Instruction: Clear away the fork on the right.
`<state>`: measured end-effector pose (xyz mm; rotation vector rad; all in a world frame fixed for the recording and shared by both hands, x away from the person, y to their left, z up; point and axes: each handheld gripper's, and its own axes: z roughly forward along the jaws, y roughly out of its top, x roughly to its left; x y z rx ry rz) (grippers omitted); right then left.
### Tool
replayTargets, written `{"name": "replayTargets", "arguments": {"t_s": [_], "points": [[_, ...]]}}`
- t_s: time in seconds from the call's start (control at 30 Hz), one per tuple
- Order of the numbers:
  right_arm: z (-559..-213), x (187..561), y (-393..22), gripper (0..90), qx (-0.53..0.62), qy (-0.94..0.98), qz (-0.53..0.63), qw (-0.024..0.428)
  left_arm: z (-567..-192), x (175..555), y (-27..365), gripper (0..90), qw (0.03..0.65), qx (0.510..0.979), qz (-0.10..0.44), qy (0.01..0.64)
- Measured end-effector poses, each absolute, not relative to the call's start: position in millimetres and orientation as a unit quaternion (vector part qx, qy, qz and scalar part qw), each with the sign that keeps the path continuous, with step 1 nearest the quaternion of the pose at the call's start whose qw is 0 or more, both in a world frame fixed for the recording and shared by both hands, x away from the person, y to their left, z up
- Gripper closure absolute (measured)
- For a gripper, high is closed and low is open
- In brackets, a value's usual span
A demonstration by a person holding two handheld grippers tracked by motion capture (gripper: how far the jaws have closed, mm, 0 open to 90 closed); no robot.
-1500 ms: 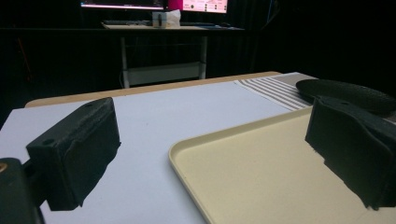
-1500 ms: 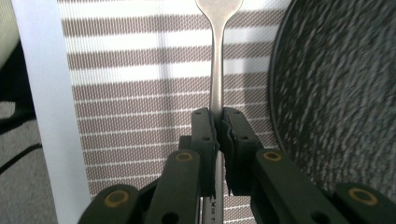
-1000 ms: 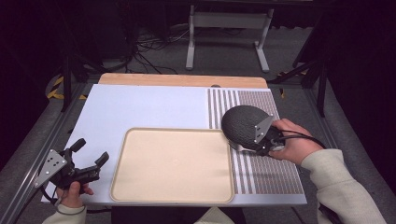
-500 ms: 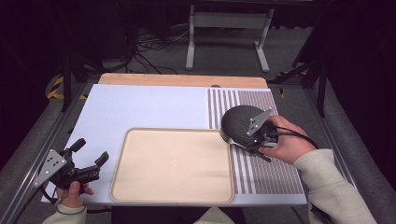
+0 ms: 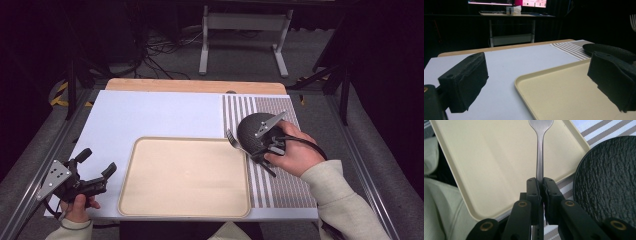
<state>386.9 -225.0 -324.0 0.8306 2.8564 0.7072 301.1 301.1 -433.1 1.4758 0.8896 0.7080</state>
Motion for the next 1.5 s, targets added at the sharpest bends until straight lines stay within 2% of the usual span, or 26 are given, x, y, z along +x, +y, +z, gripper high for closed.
{"name": "replayTargets", "arguments": {"t_s": [0.4,0.77,1.5], "points": [[-329.8,383.9,-200.4,83.9,0.361,0.902,0.235,0.013,-433.4,301.6,301.0,3.3,0.596,0.636,0.305,0.384],[-342.2,381.9,-178.1,83.8,0.418,0.884,0.207,0.007,-433.6,302.7,301.1,3.3,0.595,0.638,0.303,0.383],[-372.3,388.6,-151.3,83.8,0.489,0.857,0.162,-0.033,-433.7,303.9,300.9,3.3,0.595,0.638,0.300,0.386]]}}
